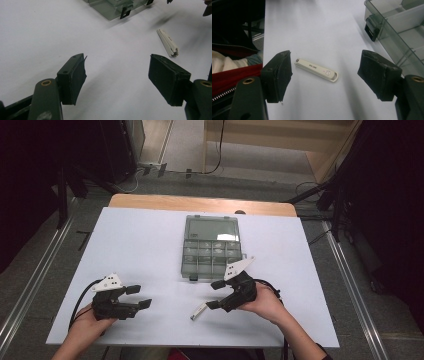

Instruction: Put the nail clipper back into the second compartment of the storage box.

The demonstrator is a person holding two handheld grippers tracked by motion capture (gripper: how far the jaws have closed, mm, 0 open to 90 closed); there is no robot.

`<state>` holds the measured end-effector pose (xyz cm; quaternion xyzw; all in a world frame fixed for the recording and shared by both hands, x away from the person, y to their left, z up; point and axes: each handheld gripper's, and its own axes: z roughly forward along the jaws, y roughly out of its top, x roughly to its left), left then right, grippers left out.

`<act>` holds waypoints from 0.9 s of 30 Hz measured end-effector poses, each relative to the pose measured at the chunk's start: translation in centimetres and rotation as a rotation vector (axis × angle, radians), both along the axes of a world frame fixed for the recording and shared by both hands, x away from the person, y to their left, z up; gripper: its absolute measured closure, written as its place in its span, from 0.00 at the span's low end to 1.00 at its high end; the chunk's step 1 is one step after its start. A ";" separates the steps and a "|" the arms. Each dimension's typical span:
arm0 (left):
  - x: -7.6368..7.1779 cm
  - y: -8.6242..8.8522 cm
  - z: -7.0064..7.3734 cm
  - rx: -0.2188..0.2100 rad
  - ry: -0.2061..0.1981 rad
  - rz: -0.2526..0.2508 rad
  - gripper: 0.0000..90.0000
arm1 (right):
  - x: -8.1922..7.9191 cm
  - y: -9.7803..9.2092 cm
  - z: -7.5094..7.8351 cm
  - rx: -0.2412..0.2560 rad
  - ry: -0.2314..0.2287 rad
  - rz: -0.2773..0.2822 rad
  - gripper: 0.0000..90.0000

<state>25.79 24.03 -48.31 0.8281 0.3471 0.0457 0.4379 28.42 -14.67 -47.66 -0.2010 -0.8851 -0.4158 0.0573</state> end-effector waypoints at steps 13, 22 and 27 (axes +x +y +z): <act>0.0 0.1 -0.1 0.001 0.000 0.001 0.33 | 0.1 1.7 0.1 -0.061 -0.026 0.071 0.33; 0.0 0.1 0.0 -0.002 -0.002 0.004 0.33 | -0.1 3.3 -0.1 -0.115 -0.043 0.147 0.34; 0.1 0.1 0.0 0.001 -0.003 0.001 0.33 | 0.0 4.1 -0.4 -0.141 -0.033 0.184 0.34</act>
